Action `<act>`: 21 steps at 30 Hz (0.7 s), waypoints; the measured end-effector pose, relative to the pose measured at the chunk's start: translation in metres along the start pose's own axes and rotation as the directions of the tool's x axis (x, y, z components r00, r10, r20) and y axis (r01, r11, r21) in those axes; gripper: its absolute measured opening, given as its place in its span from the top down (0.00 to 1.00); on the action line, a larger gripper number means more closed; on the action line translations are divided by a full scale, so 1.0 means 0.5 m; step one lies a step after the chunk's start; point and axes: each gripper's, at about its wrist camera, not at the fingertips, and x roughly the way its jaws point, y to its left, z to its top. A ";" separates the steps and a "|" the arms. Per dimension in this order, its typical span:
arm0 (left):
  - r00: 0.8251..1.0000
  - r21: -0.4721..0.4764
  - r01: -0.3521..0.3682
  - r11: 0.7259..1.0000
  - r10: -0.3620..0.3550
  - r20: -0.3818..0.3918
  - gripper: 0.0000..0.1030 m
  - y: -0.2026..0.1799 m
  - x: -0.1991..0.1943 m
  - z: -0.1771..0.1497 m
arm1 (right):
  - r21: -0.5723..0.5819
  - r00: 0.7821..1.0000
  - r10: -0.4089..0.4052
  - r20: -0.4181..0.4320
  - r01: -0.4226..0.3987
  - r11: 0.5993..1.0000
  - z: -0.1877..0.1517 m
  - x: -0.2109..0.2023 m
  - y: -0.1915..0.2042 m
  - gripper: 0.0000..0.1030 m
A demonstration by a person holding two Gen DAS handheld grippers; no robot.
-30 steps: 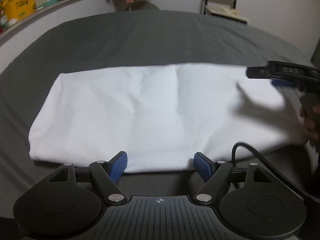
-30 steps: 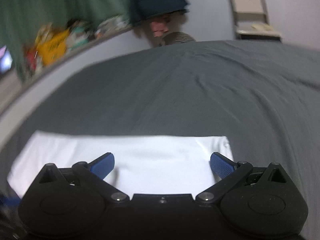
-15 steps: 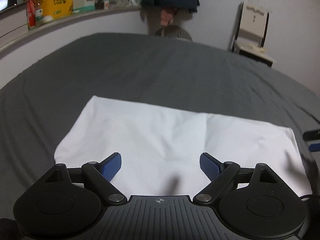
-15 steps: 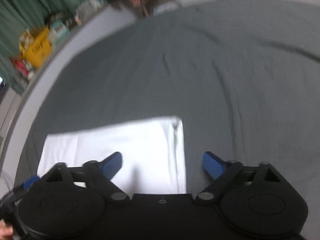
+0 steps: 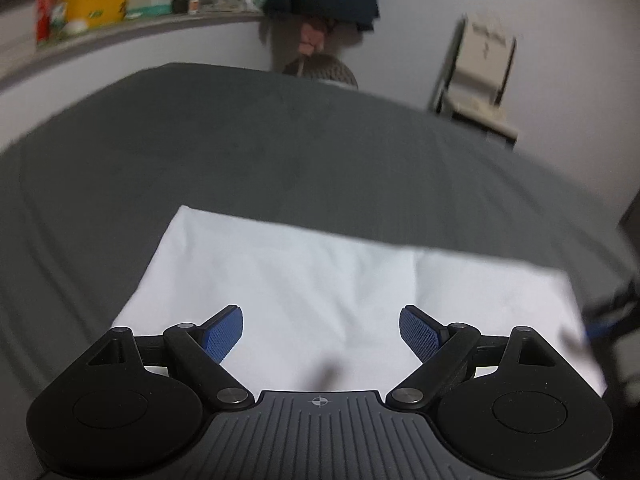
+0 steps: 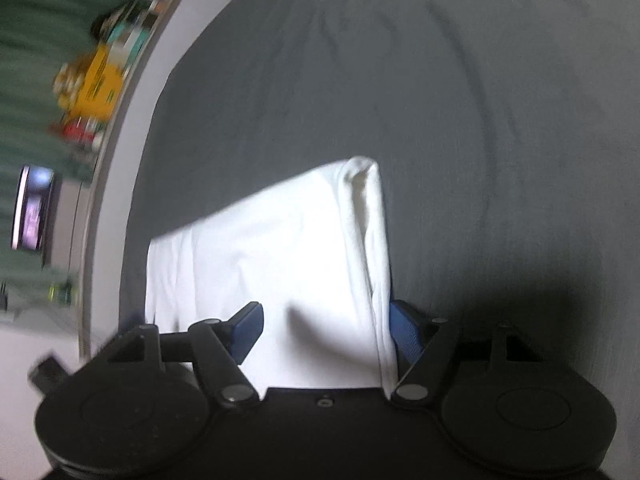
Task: Fold clothes
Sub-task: 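Grasp the shirt edge with the right gripper and lift it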
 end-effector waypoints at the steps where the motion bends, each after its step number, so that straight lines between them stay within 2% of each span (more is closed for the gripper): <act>1: 1.000 -0.044 0.018 0.999 -0.017 0.016 0.15 0.015 0.000 0.004 | -0.024 1.000 0.007 -0.026 -0.008 1.000 0.007 0.000 -0.002 0.36; 3: 0.999 -0.119 0.027 0.993 -0.022 0.042 0.15 0.040 0.005 0.008 | -0.040 0.998 0.029 -0.055 -0.031 0.999 0.018 0.000 -0.013 0.39; 7: 0.998 -0.202 0.045 0.978 -0.034 0.055 0.15 0.077 0.022 0.015 | 0.042 0.993 0.117 -0.026 -0.116 0.992 0.016 -0.002 -0.043 0.41; 8: 0.998 -0.216 0.048 0.975 -0.038 0.052 0.15 0.083 0.026 0.014 | 0.044 0.991 0.130 -0.040 -0.128 0.991 0.015 0.007 -0.043 0.53; 10: 0.998 -0.235 0.058 0.970 -0.049 0.046 0.15 0.090 0.035 0.010 | 0.045 0.986 0.152 -0.069 -0.149 0.988 0.012 0.025 -0.042 0.58; 13: 0.998 -0.225 0.058 0.973 -0.052 0.036 0.15 0.093 0.050 0.004 | -0.014 0.987 0.131 -0.094 -0.133 0.991 0.013 0.050 -0.018 0.61; 15: 0.999 -0.217 0.046 0.975 -0.041 0.028 0.15 0.094 0.060 0.003 | -0.011 0.990 0.116 -0.085 -0.117 0.993 0.013 0.052 -0.015 0.73; 16: 0.999 -0.216 0.039 0.976 -0.035 0.023 0.15 0.095 0.064 0.002 | -0.005 0.992 0.102 -0.076 -0.103 0.995 0.012 0.046 -0.018 0.85; 18: 1.000 -0.217 0.023 0.976 -0.020 0.015 0.15 0.097 0.073 0.001 | 0.005 0.996 0.075 -0.056 -0.075 0.997 0.010 0.033 -0.020 0.88; 21: 1.000 -0.231 0.000 0.973 0.003 0.012 0.15 0.103 0.077 0.003 | -0.046 0.999 0.041 -0.014 -0.042 0.998 0.002 0.017 0.015 0.92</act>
